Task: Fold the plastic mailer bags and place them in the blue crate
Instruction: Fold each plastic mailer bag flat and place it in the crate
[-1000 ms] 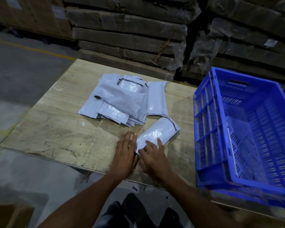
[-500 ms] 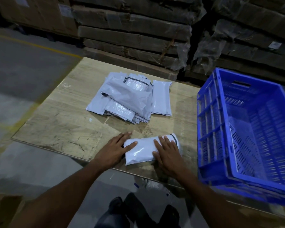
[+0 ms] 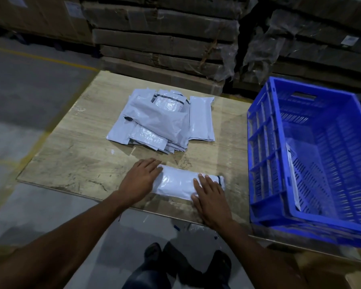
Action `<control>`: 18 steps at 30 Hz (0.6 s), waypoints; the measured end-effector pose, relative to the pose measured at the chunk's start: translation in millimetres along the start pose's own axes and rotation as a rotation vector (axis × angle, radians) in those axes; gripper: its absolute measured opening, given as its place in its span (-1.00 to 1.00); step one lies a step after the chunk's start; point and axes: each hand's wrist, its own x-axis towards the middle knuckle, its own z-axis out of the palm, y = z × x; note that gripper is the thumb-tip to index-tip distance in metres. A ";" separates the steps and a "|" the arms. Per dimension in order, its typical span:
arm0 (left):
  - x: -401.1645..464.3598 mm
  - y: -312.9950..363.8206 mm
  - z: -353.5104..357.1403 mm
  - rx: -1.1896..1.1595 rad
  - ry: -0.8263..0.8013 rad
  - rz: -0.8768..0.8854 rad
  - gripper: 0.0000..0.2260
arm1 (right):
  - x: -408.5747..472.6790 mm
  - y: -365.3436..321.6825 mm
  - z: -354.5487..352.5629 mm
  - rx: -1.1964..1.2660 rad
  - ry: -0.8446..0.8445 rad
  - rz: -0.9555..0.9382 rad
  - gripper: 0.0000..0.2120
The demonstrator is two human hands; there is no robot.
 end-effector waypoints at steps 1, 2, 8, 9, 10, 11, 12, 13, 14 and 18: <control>0.4 8.2 2.0 -0.017 -0.012 0.012 -0.44 | -1.5 -1.8 2.2 0.004 0.004 -0.011 -0.50; 2.3 20.2 4.8 -0.037 -0.002 0.034 -0.50 | -2.9 -3.7 4.0 0.019 0.007 -0.033 -0.50; 27.3 93.4 35.3 -0.082 -0.046 -0.035 -0.51 | 15.5 -4.8 -0.2 0.079 0.106 -0.002 -0.50; 28.4 99.0 40.7 -0.068 -0.058 -0.084 -0.48 | 19.3 -3.6 0.0 0.060 0.094 0.016 -0.51; 28.1 102.6 45.3 -0.051 -0.073 -0.124 -0.46 | 22.2 -1.6 1.0 0.045 0.084 0.019 -0.50; 26.4 104.7 47.2 -0.034 -0.071 -0.143 -0.45 | 23.3 0.7 3.2 0.031 0.073 0.017 -0.50; 25.3 105.2 49.3 -0.014 -0.071 -0.144 -0.45 | 23.9 3.2 6.4 0.016 0.063 0.013 -0.49; 24.6 104.7 50.4 0.000 -0.076 -0.140 -0.45 | 23.7 4.9 10.1 0.004 0.054 0.013 -0.49; 25.2 104.4 51.6 0.010 -0.078 -0.135 -0.45 | 23.0 6.3 13.4 -0.002 0.047 0.015 -0.48; 25.6 106.1 52.7 0.015 -0.043 -0.133 -0.44 | 21.5 8.7 19.3 0.022 0.066 0.013 -0.48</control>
